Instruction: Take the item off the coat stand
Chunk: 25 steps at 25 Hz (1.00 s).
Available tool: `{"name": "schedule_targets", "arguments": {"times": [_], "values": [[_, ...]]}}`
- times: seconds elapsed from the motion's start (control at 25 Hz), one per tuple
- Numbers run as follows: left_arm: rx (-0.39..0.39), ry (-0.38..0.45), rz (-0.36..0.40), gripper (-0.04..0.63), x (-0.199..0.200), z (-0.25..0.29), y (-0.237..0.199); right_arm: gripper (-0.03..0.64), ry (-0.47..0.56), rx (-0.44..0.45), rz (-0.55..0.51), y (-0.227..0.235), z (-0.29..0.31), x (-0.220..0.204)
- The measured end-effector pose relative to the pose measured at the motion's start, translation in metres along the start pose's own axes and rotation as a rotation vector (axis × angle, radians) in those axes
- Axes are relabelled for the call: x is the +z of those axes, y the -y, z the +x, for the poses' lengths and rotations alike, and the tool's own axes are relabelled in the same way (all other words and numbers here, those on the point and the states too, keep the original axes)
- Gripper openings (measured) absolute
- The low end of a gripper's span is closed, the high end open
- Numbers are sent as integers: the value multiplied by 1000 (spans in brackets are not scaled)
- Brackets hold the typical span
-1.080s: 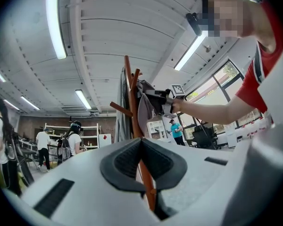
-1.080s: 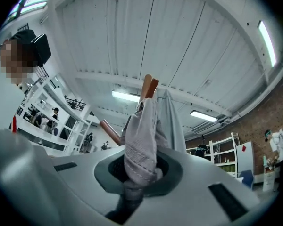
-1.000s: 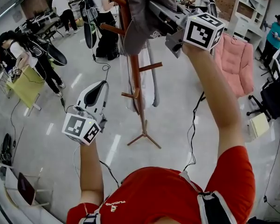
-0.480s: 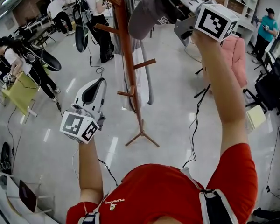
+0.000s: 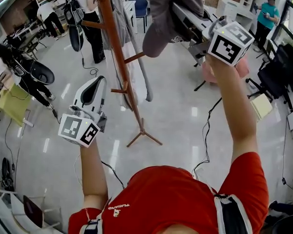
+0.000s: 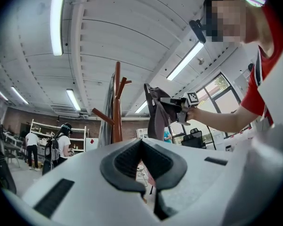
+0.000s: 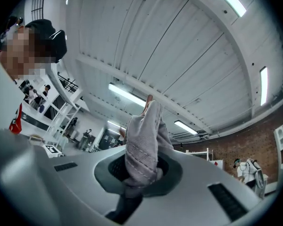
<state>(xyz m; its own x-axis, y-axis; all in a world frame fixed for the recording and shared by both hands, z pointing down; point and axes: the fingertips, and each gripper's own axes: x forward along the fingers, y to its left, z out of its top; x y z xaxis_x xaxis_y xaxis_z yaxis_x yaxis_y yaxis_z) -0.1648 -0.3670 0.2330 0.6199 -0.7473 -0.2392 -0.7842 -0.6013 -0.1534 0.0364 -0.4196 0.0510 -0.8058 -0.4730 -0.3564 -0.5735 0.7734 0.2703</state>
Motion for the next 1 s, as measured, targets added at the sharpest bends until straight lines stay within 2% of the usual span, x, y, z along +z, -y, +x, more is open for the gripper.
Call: {"name": "schedule_targets", "arguments": {"times": [0.28, 0.48, 0.6, 0.84, 1.0], "values": [[-12, 8, -40, 9, -12, -6, 19, 32, -83, -16, -68, -77, -64, -66], [-4, 11, -48, 9, -13, -4, 30, 32, -69, -13, 53, -114, -92, -108], [13, 1, -54, 9, -19, -12, 33, 32, -51, -21, 95, -131, -100, -129], [40, -22, -47, 9, -24, -22, 37, 32, -80, 3, 51, -150, -104, -155], [58, -28, -52, 9, -28, -29, 30, 31, -85, 19, 61, -156, -97, -166]]}}
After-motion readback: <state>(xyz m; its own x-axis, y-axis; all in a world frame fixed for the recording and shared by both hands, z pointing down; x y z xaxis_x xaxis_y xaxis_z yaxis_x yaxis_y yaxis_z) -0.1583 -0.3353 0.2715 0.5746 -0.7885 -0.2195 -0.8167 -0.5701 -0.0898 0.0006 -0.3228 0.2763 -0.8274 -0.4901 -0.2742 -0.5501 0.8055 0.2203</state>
